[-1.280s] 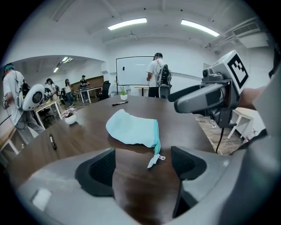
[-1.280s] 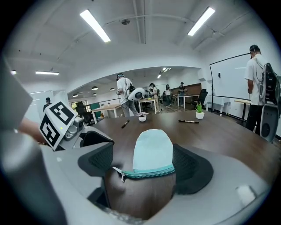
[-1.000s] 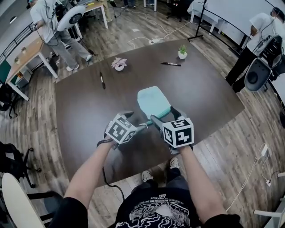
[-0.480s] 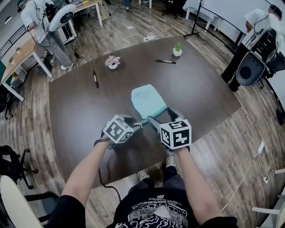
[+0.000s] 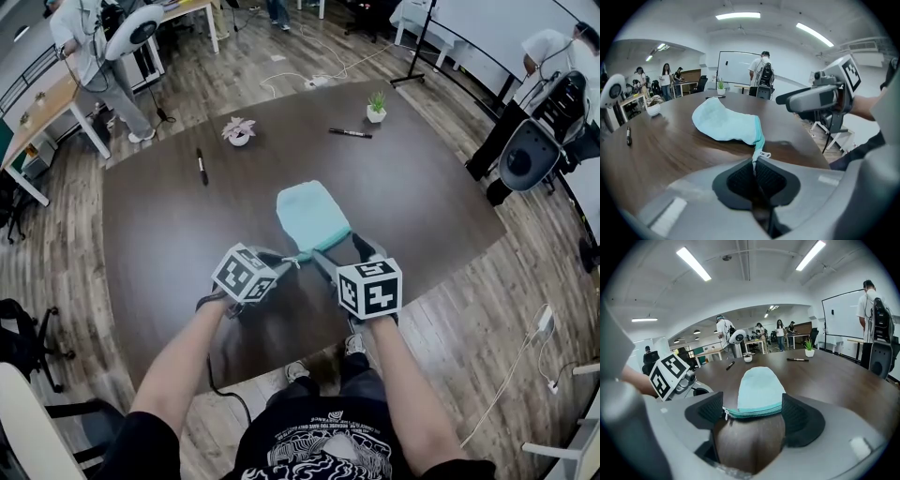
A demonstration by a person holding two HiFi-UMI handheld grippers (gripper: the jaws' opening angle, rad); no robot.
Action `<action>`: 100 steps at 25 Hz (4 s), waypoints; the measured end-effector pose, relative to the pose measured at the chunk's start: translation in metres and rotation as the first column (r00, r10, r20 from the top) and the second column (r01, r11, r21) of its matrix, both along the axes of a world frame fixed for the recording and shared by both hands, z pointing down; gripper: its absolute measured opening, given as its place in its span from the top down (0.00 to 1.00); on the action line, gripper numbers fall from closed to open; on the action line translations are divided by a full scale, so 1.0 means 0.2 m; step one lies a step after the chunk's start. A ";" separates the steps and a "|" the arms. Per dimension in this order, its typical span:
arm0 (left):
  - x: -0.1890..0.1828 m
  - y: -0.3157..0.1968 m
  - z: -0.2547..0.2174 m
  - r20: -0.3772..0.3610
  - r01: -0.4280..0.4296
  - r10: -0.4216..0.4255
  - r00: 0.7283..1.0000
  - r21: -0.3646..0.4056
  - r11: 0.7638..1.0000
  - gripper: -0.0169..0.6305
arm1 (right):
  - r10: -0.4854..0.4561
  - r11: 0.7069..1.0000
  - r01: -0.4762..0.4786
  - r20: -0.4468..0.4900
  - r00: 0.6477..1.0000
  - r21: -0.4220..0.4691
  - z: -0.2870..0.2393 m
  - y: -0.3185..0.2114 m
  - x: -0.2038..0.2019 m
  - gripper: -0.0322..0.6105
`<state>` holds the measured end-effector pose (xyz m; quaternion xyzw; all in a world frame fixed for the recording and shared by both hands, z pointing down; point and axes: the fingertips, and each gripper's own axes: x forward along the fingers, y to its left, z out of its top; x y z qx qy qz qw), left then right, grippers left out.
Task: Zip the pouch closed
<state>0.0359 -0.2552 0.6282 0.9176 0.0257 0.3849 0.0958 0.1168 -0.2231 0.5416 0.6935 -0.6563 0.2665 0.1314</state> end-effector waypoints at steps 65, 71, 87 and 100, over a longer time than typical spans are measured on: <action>0.32 -0.02 -0.55 -0.122 0.446 -0.472 0.873 -0.192 0.874 0.95 | -0.577 0.816 0.543 0.320 0.751 0.197 -0.16 -0.14 0.02 0.76; 0.32 -0.02 -0.55 -0.124 0.461 -0.487 0.864 -0.194 0.866 0.95 | -0.570 0.820 0.531 0.400 0.718 0.214 -0.16 -0.16 0.01 0.76; 0.23 -0.02 -0.56 -0.141 0.530 -0.567 0.812 -0.230 0.816 0.95 | -0.519 0.853 0.486 0.419 0.745 0.191 -0.15 -0.16 -0.07 0.92; 0.12 -0.04 -0.57 -0.161 0.590 -0.636 0.755 -0.258 0.765 0.95 | -0.548 0.835 0.514 0.385 0.743 0.195 -0.18 -0.19 -0.16 0.93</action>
